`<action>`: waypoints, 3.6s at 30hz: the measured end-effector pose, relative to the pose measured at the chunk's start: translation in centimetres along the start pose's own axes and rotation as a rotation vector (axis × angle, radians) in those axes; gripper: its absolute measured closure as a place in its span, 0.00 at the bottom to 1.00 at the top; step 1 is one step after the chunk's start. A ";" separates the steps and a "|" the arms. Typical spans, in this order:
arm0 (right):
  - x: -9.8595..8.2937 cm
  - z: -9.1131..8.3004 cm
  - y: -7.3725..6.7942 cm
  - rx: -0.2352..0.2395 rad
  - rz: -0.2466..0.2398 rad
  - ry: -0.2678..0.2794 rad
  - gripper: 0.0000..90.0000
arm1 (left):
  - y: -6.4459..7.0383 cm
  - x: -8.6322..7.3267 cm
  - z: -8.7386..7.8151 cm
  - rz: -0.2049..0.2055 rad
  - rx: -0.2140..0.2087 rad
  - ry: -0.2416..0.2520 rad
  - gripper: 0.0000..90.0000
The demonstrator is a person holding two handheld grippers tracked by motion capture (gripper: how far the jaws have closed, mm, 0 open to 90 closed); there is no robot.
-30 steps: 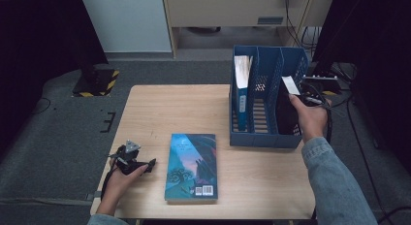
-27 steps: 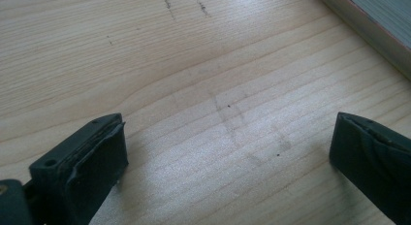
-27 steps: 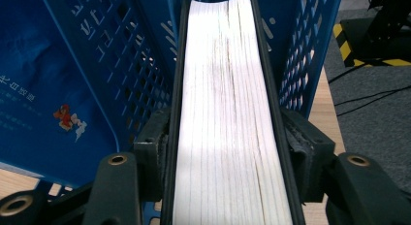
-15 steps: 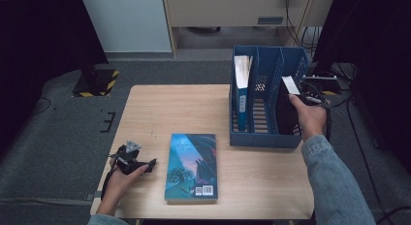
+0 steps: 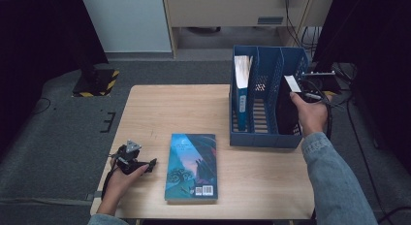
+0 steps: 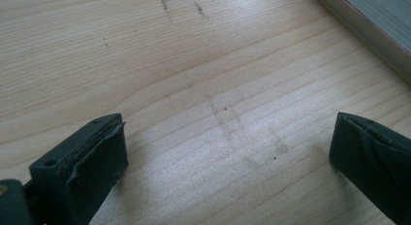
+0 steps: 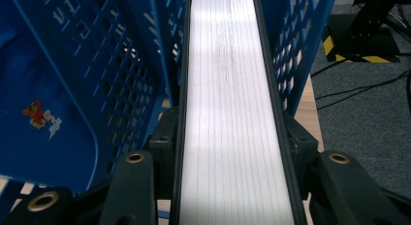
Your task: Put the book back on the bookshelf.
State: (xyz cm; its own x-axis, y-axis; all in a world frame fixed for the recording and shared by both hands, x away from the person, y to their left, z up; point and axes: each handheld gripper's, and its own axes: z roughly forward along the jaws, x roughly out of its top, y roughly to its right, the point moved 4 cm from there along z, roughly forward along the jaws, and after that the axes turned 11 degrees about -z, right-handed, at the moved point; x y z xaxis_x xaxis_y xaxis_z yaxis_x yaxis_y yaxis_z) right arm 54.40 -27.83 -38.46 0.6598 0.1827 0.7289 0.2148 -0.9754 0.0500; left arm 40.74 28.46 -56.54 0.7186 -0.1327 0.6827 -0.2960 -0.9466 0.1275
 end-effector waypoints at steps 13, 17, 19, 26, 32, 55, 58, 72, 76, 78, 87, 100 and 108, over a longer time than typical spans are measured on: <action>2.3 0.5 0.4 -0.026 -0.008 0.026 0.59 | 0.0 0.0 0.1 -0.005 -0.001 0.005 0.00; 2.8 1.2 0.7 -0.039 -0.018 0.044 0.59 | 0.1 0.0 0.1 -0.005 -0.001 0.006 0.00; 3.0 1.6 0.7 -0.050 -0.033 0.050 0.59 | 0.1 0.0 0.1 -0.005 -0.001 0.005 0.00; 2.7 2.6 1.1 -0.056 -0.023 0.057 0.59 | 0.1 0.0 0.1 -0.005 -0.001 0.004 0.00; 2.3 2.9 1.1 -0.059 -0.029 0.062 0.59 | 0.1 0.0 0.1 -0.005 -0.001 0.006 0.00; 1.4 1.2 0.9 0.038 -0.001 0.073 0.47 | 0.0 0.0 0.0 0.000 0.000 0.000 0.00; 1.4 0.8 0.6 0.054 -0.002 0.073 0.48 | 0.0 0.1 0.1 -0.001 0.001 0.001 0.00; 1.4 0.6 -0.5 0.069 -0.012 0.084 0.44 | 0.0 0.1 0.1 0.001 0.000 0.000 0.00; 1.4 0.6 -1.1 0.081 -0.024 0.084 0.41 | 0.0 0.1 0.1 0.001 0.000 0.001 0.00; 1.3 0.5 -1.2 0.079 -0.026 0.085 0.40 | 0.0 0.1 0.1 0.001 0.000 0.001 0.00; 1.3 0.3 -1.0 0.097 -0.015 0.085 0.38 | 0.0 0.1 0.1 0.001 0.000 0.001 0.00; 1.0 0.3 -1.2 0.133 -0.019 0.084 0.27 | 0.1 0.1 0.1 0.001 0.000 0.002 0.00; 0.3 0.1 -1.1 0.127 -0.019 0.100 0.19 | 0.1 0.1 0.1 0.001 0.000 0.002 0.00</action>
State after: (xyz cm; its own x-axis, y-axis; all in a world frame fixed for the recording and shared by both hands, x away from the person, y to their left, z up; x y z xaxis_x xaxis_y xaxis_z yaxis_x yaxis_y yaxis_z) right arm 54.49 -26.67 -38.35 0.5815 0.1816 0.7930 0.3200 -0.9472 -0.0177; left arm 40.85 28.32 -56.55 0.7170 -0.1327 0.6844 -0.2966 -0.9465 0.1273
